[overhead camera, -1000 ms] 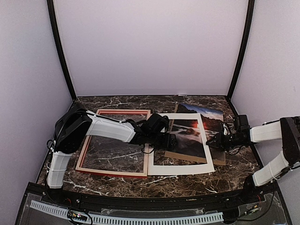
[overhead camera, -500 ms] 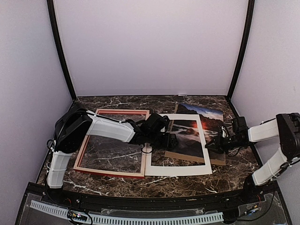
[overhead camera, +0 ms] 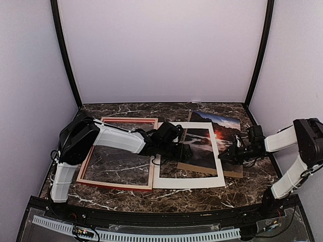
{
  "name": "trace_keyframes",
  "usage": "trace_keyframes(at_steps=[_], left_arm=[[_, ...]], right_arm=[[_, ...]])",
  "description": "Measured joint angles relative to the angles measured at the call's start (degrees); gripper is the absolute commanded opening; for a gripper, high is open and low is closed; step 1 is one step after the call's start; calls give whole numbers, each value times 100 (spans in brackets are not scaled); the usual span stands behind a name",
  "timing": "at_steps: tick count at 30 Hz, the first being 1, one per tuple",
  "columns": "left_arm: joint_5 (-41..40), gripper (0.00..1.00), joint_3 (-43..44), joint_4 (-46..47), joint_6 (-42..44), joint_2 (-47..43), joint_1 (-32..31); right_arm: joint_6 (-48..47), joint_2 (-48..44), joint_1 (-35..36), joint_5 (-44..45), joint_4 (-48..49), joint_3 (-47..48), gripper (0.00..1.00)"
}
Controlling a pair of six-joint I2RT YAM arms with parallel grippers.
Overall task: Put the photo into the frame
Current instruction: Pick up the mat board from the photo.
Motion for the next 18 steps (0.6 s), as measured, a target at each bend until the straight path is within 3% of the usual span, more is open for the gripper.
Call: trace_keyframes(at_steps=[11,18], left_arm=[[70,82,-35,87,31,-2,-20],[-612,82,-229,-463,267,-293,-107]], right_arm=[[179,-2,9,-356,302,-4,19],[179,-2,15,-323,273,-4,19]])
